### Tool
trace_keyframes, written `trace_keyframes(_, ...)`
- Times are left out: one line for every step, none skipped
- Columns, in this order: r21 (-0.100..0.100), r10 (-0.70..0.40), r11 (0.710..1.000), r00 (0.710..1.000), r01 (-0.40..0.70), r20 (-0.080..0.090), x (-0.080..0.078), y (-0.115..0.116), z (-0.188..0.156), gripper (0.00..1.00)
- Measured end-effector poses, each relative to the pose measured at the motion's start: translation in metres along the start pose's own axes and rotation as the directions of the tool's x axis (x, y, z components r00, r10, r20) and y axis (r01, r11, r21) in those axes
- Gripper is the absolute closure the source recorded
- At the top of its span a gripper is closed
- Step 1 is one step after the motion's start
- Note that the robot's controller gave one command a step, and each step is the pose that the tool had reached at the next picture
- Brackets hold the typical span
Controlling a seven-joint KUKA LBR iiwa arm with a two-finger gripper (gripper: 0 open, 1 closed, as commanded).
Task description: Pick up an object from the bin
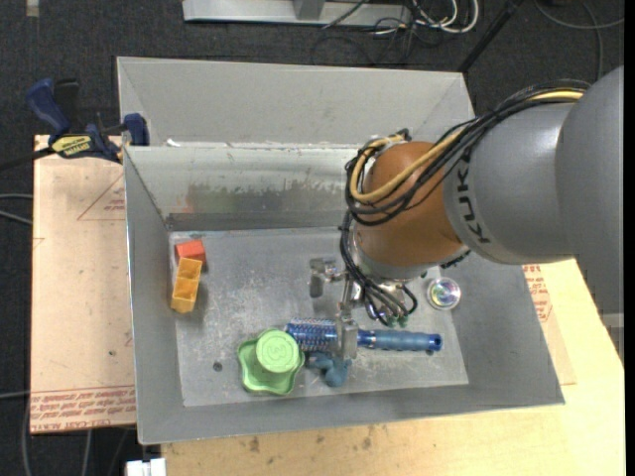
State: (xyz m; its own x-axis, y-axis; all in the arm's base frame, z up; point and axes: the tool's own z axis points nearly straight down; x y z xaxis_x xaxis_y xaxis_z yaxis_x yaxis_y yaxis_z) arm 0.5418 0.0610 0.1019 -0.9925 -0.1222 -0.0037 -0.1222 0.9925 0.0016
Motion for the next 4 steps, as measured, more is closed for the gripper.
trace_keyframes(0.000, 0.119, 0.993, 0.993, -0.119, -0.002, 0.006, -0.010, 0.002, 0.00)
trace_keyframes(0.000, 0.157, 0.988, 0.988, -0.157, -0.006, 0.016, -0.008, 0.033, 0.00)
trace_keyframes(-0.001, 0.158, 0.987, 0.987, -0.158, -0.004, 0.015, -0.008, 0.033, 0.00)
trace_keyframes(-0.001, 0.158, 0.987, 0.987, -0.158, -0.005, 0.016, -0.008, 0.033, 1.00)
